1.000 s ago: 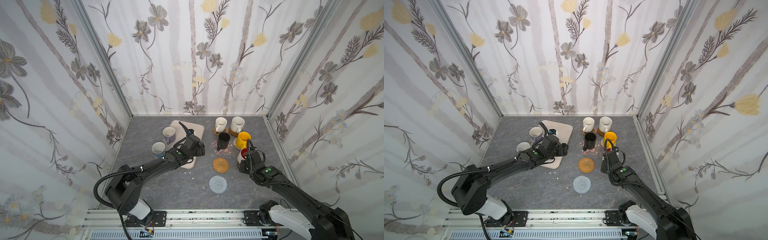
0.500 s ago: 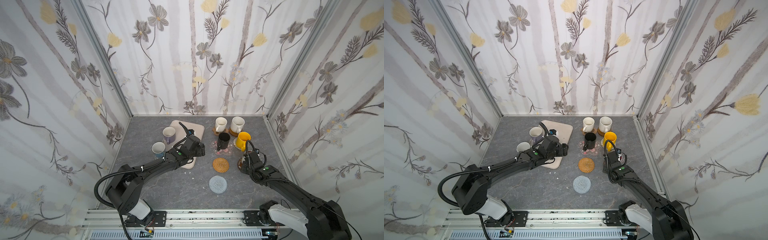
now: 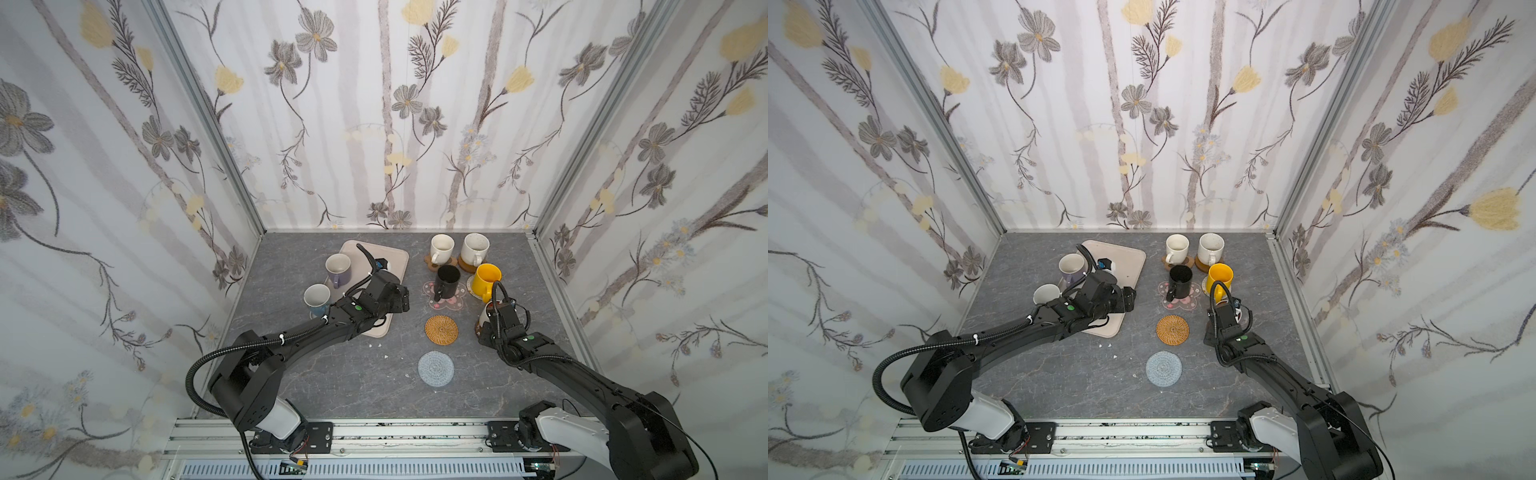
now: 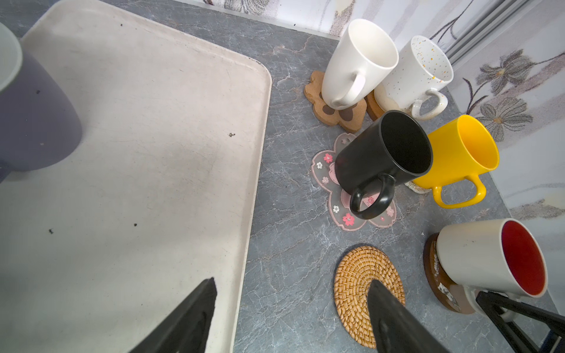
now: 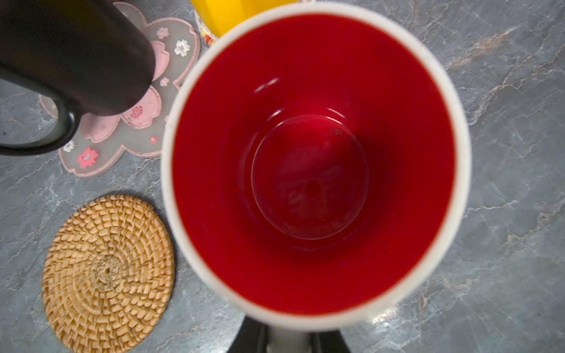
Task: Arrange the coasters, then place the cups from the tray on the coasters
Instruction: 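Lower the red-lined mug onto the brown round coaster and open the right gripper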
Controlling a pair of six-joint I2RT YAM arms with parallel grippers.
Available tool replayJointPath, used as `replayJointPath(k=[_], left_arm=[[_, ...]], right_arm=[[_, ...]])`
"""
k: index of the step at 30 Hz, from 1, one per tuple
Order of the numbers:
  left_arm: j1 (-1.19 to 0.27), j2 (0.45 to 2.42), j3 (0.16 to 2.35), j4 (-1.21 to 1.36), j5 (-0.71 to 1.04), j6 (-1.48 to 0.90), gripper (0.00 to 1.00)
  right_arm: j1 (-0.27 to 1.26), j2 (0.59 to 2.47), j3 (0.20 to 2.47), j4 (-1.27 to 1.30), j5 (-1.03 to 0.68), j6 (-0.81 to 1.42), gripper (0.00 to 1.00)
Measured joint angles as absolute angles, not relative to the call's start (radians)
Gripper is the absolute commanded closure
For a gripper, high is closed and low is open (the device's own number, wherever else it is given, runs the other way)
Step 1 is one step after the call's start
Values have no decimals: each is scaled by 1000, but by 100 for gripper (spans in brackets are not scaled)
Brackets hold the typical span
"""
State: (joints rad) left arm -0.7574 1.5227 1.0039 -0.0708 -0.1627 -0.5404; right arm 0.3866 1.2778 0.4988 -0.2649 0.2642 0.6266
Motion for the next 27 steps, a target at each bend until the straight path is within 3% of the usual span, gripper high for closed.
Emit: replayJointPath(k=[5, 11, 16, 20, 27], left_arm=[[-757, 1520, 1001, -72, -165, -539, 19], [-757, 1519, 1001, -71, -167, -538, 19], [-757, 1519, 1001, -72, -168, -538, 20], [-757, 1519, 999, -71, -170, -538, 19], [-739, 1507, 993, -72, -172, -539, 19]], right_arm=[[386, 1266, 492, -261, 251, 623, 79], [387, 1224, 479, -271, 207, 620, 75], [386, 1204, 475, -274, 191, 620, 58], [386, 1204, 475, -275, 190, 620, 36], [386, 1169, 472, -278, 182, 621, 23]])
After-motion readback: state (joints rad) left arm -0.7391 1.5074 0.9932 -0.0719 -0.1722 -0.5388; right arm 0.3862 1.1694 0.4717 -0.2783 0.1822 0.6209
